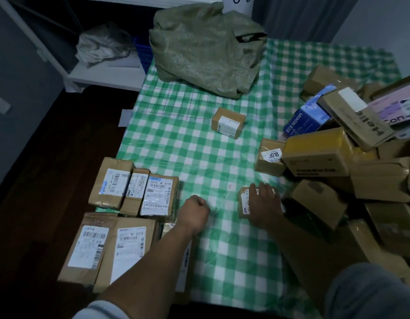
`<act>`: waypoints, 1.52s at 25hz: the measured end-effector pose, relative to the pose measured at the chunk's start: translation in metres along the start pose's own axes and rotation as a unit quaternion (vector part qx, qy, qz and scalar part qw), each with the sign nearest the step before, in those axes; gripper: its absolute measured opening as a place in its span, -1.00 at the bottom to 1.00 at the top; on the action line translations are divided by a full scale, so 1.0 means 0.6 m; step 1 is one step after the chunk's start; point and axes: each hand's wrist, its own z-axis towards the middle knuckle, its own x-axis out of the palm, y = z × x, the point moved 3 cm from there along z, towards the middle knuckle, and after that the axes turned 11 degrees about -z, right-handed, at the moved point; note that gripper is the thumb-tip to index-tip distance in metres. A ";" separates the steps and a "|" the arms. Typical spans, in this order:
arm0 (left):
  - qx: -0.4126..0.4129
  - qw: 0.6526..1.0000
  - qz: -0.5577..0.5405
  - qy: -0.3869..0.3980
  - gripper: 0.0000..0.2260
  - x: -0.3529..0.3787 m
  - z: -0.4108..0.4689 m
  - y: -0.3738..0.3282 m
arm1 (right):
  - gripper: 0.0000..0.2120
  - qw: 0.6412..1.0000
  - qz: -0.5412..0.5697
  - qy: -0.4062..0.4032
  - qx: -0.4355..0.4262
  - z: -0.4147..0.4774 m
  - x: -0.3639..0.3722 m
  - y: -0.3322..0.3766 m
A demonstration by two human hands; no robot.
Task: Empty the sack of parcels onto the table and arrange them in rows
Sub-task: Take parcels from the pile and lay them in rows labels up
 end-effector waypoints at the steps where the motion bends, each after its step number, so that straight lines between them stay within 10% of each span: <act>1: -0.003 1.000 -0.001 -0.002 -0.85 0.001 0.000 0.001 | 0.01 1.000 -0.015 -0.004 -0.005 0.004 0.002 -0.001; 7: -0.016 1.000 -0.021 -0.003 -0.90 -0.027 0.000 0.007 | -0.02 0.999 -0.023 -0.044 -0.017 0.019 -0.041 0.002; 16: 0.010 0.999 -0.019 -0.039 -0.94 -0.141 0.019 0.016 | -0.05 0.893 0.418 0.088 0.141 0.031 -0.124 0.164; 24: 0.029 0.999 -0.028 -0.010 -0.83 -0.204 0.018 0.047 | 0.05 0.868 0.428 0.072 0.240 0.028 -0.109 0.256; 38: 0.067 0.996 -0.001 0.067 -0.82 -0.179 0.003 -0.002 | -0.36 0.847 0.459 0.086 0.254 -0.038 -0.130 0.200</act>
